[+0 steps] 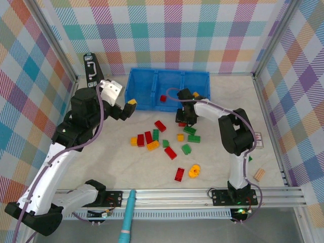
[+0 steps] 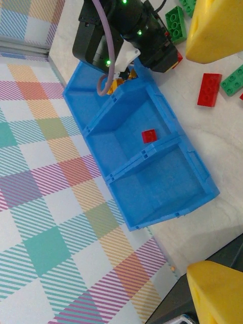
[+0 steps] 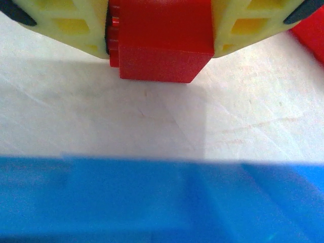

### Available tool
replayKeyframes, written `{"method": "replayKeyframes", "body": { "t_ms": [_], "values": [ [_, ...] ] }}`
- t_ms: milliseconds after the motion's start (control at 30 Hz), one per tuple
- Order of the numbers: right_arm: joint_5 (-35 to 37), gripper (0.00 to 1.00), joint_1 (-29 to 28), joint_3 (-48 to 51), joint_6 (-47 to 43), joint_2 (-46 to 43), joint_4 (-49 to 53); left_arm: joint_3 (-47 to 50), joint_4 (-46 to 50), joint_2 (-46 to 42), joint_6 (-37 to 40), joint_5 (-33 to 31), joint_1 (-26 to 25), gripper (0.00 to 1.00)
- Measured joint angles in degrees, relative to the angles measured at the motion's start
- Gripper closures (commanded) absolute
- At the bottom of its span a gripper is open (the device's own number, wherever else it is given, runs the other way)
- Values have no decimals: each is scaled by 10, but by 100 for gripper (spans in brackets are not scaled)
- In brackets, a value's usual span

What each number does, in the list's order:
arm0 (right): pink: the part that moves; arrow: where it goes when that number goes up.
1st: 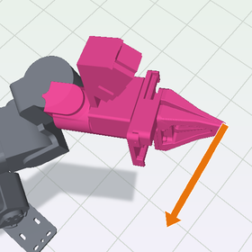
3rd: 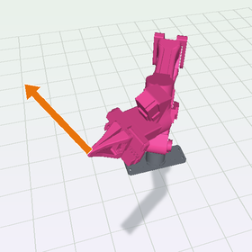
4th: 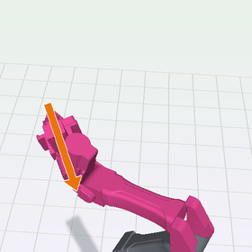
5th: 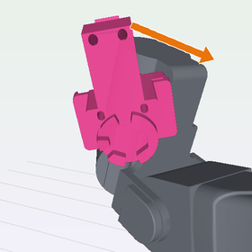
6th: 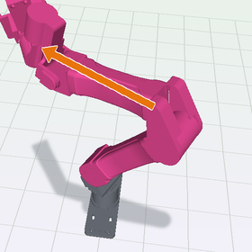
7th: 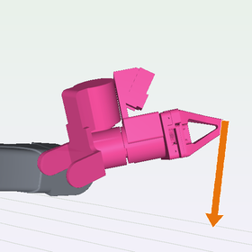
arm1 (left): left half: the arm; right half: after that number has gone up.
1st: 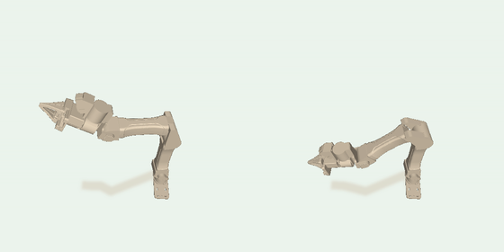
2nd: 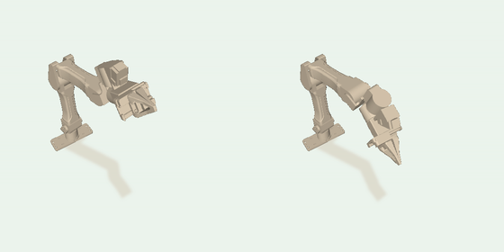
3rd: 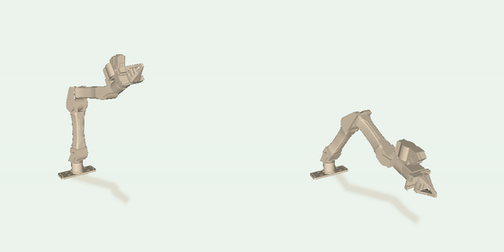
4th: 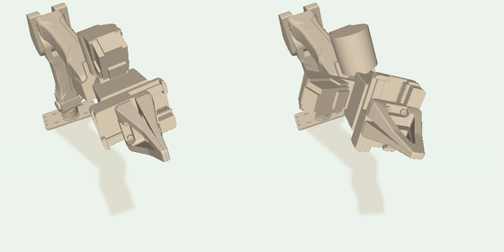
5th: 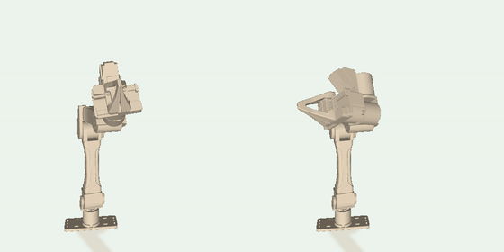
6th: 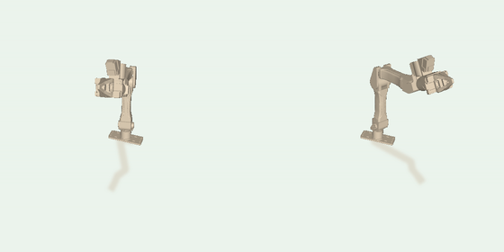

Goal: Sort the legos into containers by color
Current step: Pick up the lego from the center of the table, then place the lego in the container.

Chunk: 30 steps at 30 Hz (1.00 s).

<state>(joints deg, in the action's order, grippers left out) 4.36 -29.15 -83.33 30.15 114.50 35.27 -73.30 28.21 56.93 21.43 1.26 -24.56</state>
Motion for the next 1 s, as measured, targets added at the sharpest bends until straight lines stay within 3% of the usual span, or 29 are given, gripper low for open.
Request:
{"method": "replayKeyframes", "body": {
  "t_ms": [167,400,600,1000],
  "values": [
    [13,67,-1,-26,-31,-48,50,0,7,3,-2,3,0,0],
    [46,67,-9,-215,-171,-43,73,0,8,5,-2,2,0,0],
    [67,67,-11,-391,-289,35,42,0,6,2,-2,0,0,0],
    [124,64,-18,-444,-414,222,22,0,5,3,5,-9,1,0]
  ]
}}
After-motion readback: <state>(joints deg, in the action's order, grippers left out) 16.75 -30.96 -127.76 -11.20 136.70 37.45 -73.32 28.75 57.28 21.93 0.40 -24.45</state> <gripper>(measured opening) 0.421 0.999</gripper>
